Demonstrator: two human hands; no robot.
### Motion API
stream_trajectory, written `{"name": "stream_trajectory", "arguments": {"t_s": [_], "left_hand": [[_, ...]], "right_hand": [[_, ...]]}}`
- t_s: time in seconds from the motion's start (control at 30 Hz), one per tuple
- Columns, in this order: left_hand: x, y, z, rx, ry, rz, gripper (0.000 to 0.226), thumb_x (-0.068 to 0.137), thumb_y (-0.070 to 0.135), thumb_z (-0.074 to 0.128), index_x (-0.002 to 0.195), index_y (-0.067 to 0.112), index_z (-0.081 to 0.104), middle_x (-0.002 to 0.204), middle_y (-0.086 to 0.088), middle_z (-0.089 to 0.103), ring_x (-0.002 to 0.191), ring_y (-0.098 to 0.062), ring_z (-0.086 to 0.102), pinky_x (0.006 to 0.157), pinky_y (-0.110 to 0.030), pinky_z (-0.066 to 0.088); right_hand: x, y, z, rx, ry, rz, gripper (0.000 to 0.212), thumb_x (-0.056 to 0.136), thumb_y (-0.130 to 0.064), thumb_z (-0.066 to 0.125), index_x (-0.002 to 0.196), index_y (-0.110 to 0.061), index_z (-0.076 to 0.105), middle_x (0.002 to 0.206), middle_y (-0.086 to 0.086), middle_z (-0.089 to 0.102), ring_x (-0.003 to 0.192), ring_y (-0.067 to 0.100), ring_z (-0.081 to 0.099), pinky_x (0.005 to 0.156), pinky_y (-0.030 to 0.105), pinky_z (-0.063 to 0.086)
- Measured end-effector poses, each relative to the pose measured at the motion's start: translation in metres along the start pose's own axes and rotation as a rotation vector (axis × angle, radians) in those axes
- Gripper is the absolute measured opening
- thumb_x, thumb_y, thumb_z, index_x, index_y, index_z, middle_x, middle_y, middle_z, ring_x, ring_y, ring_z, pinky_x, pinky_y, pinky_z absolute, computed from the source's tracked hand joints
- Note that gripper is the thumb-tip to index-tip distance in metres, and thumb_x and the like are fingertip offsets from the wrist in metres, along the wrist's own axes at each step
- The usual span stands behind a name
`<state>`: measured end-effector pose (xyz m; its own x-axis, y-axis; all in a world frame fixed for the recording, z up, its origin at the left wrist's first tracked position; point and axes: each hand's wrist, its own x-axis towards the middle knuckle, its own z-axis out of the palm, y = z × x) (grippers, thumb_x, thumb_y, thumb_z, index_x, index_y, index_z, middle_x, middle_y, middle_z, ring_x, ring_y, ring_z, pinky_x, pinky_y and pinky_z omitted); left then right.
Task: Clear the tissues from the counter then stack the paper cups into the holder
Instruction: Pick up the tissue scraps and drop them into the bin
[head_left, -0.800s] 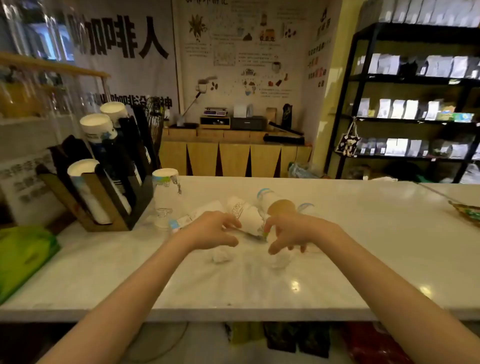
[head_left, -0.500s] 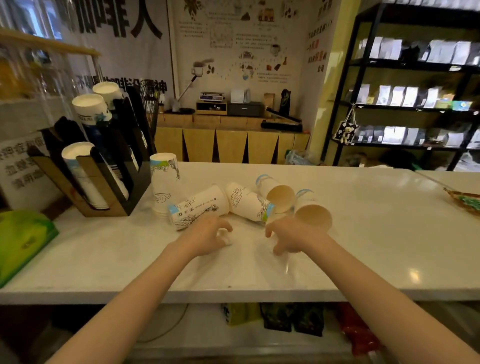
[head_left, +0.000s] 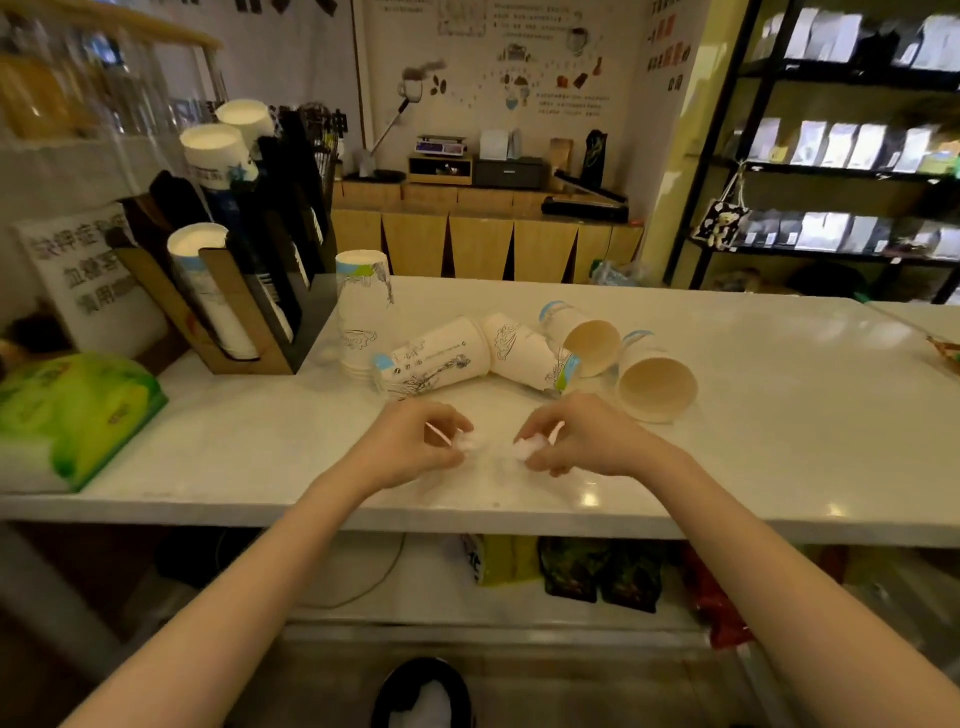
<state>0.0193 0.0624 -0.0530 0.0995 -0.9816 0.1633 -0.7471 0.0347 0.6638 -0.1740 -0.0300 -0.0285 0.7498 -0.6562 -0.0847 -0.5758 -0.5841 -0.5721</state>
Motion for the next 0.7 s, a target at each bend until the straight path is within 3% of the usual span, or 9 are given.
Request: {"name": "stream_trajectory", "arguments": {"t_s": [0.13,0.27,0.4,0.47,0.53,0.6,0.7], "left_hand": [[-0.041,0.005,-0.021,-0.083,-0.187,-0.076,0.029,0.069,0.020,0.074,0.096,0.024,0.067,0.097,0.001,0.068,0.081,-0.003,0.064,0.074,-0.018,0.054],[-0.085,0.004,-0.017,-0.080,-0.296,-0.208,0.026,0.070,0.024,0.073,0.095,0.026,0.066,0.097,0.002,0.067,0.087,-0.005,0.061,0.075,-0.020,0.051],[-0.126,-0.020,0.013,-0.151,-0.180,-0.350,0.025,0.069,0.024,0.074,0.091,0.025,0.063,0.091,0.005,0.066,0.082,-0.004,0.062,0.060,-0.014,0.050],[-0.143,-0.041,0.037,-0.161,-0.102,-0.426,0.026,0.069,0.023,0.073,0.091,0.026,0.059,0.091,0.007,0.064,0.084,-0.002,0.060,0.065,-0.016,0.046],[-0.159,-0.068,0.068,-0.208,-0.070,-0.524,0.027,0.070,0.020,0.072,0.091,0.022,0.056,0.094,0.002,0.064,0.088,-0.008,0.059,0.070,-0.022,0.046],[-0.170,-0.097,0.100,-0.219,-0.047,-0.608,0.026,0.072,0.015,0.070,0.093,0.018,0.056,0.093,-0.001,0.063,0.086,-0.012,0.059,0.067,-0.021,0.045],[-0.179,-0.145,0.152,-0.246,-0.029,-0.695,0.017,0.075,0.010,0.066,0.088,0.016,0.057,0.090,-0.004,0.063,0.081,-0.013,0.059,0.060,-0.016,0.045]], "right_hand": [[-0.013,-0.025,0.008,0.071,-0.314,-0.024,0.027,0.074,-0.012,0.072,0.100,-0.010,0.067,0.104,0.015,0.066,0.061,0.018,0.066,0.059,0.024,0.056],[-0.029,-0.035,0.036,0.076,-0.448,-0.038,0.025,0.074,-0.013,0.071,0.099,-0.011,0.066,0.090,0.016,0.071,0.062,0.019,0.067,0.061,0.030,0.059],[-0.042,-0.015,0.088,0.019,-0.425,-0.038,0.028,0.076,-0.021,0.070,0.103,-0.014,0.065,0.083,0.002,0.068,0.062,0.012,0.066,0.051,0.022,0.054],[-0.041,0.004,0.119,0.017,-0.379,-0.029,0.031,0.078,-0.025,0.068,0.106,-0.015,0.063,0.092,0.006,0.068,0.067,0.013,0.066,0.048,0.017,0.050],[-0.035,0.028,0.157,0.050,-0.338,0.010,0.035,0.079,-0.028,0.067,0.110,-0.013,0.060,0.093,0.012,0.069,0.071,0.020,0.066,0.053,0.025,0.050],[-0.029,0.052,0.200,0.153,-0.299,0.096,0.037,0.079,-0.028,0.067,0.111,-0.012,0.057,0.087,0.009,0.066,0.067,0.022,0.063,0.054,0.029,0.048],[-0.019,0.093,0.270,0.354,-0.232,0.238,0.035,0.083,-0.021,0.064,0.114,-0.008,0.055,0.097,0.007,0.060,0.075,0.018,0.057,0.055,0.020,0.043]]}}
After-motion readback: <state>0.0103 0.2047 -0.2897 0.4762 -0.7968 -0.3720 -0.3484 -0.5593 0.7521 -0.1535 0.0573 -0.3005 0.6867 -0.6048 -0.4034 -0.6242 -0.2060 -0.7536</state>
